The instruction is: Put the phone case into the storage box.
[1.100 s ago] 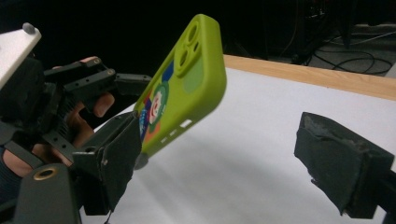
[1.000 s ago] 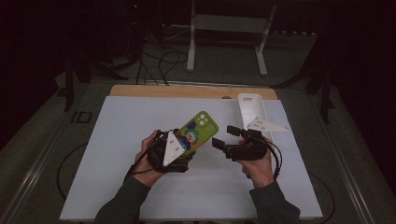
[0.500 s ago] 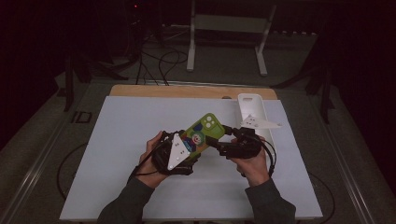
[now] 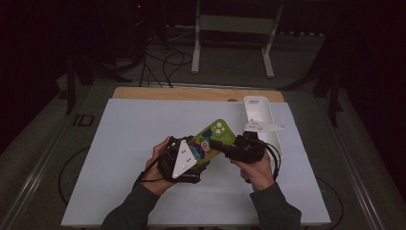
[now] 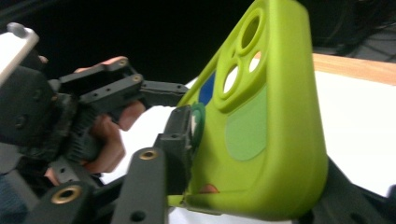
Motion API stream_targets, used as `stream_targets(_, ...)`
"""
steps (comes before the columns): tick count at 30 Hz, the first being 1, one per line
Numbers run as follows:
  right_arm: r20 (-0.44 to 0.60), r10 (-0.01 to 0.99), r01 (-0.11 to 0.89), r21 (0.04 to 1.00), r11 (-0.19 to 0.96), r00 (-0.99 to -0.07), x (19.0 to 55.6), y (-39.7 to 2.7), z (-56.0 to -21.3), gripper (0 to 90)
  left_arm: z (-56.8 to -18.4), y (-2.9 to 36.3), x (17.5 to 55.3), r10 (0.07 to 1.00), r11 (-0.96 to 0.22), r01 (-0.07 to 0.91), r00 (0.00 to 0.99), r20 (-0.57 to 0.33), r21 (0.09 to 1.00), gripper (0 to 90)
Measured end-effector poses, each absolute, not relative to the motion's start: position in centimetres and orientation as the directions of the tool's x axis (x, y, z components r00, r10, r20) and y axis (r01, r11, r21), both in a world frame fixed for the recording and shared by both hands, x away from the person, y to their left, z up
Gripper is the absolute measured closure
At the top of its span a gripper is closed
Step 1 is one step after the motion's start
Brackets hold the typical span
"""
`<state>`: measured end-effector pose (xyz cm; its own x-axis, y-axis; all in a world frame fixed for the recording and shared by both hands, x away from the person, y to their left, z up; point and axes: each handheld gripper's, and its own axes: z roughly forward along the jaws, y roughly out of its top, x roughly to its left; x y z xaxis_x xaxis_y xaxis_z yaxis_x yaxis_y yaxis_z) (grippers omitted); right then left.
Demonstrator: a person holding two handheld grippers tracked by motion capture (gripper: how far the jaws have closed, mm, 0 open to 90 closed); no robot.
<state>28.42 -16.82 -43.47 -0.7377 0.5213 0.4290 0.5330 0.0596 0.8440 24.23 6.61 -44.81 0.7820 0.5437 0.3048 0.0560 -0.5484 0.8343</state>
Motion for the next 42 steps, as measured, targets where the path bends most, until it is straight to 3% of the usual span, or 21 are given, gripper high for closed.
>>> stream_targets(4,0.46,0.475,0.543,0.838,0.046,-0.75,28.5,-17.0,-43.6,78.5,-44.9,6.5,24.3,0.535,-0.556,0.055,0.787,0.307,0.829,16.1)
stream_targets(12,0.446,0.456,0.53,0.845,0.068,-0.77,28.2,-16.8,-43.4,85.4,-45.3,6.2,24.4,0.532,-0.572,0.054,0.783,0.321,0.819,16.1)
stream_targets(20,0.437,0.464,0.527,0.846,0.079,-0.771,28.2,-16.4,-43.5,87.3,-45.6,6.2,24.7,0.539,-0.57,0.073,0.785,0.306,0.819,15.5)
stream_targets(33,0.392,0.487,0.502,0.857,0.115,-0.781,28.1,-16.7,-43.3,88.0,-45.3,7.8,25.6,0.519,-0.504,0.167,0.843,0.143,0.847,10.9)
stream_targets(42,0.375,0.483,0.491,0.86,0.137,-0.791,28.0,-16.9,-43.2,88.0,-45.2,8.3,26.0,0.502,-0.475,0.189,0.86,0.088,0.859,13.0)
